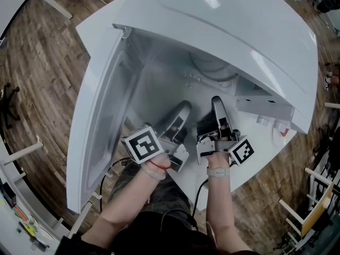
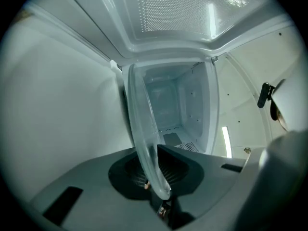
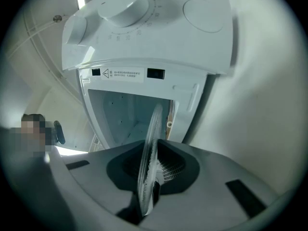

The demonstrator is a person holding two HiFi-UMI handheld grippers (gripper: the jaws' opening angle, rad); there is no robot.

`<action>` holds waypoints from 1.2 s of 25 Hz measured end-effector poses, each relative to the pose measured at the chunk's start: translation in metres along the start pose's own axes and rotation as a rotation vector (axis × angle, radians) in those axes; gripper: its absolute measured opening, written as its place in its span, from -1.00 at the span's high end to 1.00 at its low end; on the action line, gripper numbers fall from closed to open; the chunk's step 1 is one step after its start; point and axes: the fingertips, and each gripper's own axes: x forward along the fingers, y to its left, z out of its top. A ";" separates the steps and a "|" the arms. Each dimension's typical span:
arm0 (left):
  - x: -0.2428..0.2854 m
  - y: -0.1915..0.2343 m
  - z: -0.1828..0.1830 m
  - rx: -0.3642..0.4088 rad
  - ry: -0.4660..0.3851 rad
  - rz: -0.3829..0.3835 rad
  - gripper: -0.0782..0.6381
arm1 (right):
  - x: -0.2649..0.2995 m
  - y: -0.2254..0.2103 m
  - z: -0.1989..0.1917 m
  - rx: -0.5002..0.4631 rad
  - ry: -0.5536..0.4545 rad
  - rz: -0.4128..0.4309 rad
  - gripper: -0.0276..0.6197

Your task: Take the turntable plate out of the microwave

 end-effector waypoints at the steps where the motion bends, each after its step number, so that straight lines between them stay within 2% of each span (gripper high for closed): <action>1: -0.001 -0.001 -0.001 0.001 0.004 -0.002 0.65 | -0.002 0.001 0.000 0.000 -0.003 -0.002 0.77; 30: -0.070 -0.011 -0.038 0.023 0.129 -0.011 0.64 | -0.076 0.019 -0.048 0.024 -0.107 -0.014 0.77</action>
